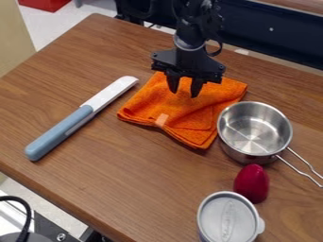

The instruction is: Move the orange cloth to bottom center

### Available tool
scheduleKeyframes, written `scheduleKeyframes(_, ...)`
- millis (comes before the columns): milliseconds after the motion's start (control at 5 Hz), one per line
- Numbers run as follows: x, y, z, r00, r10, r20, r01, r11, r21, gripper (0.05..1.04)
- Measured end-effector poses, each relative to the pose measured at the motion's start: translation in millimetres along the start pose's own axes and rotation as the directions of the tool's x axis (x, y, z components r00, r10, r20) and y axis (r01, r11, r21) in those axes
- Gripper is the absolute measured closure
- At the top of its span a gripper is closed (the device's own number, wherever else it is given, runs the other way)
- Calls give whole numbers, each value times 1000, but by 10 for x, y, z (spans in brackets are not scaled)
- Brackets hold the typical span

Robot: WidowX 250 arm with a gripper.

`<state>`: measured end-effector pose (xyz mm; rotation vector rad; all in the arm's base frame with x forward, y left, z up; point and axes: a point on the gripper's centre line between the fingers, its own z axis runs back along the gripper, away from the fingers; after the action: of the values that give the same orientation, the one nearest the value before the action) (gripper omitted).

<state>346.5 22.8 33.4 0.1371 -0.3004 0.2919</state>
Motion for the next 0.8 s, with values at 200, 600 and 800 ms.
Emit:
scheduleKeyframes(200,-67,4,-130,1000,5,-12,-4,1000,10,916)
scheduleKeyframes(600,-311,18,-212,999,21,-26,-21,1000,17,1031)
scheduleKeyframes(800,-437,40,-174,997,52,-49,-52,999,11,1031)
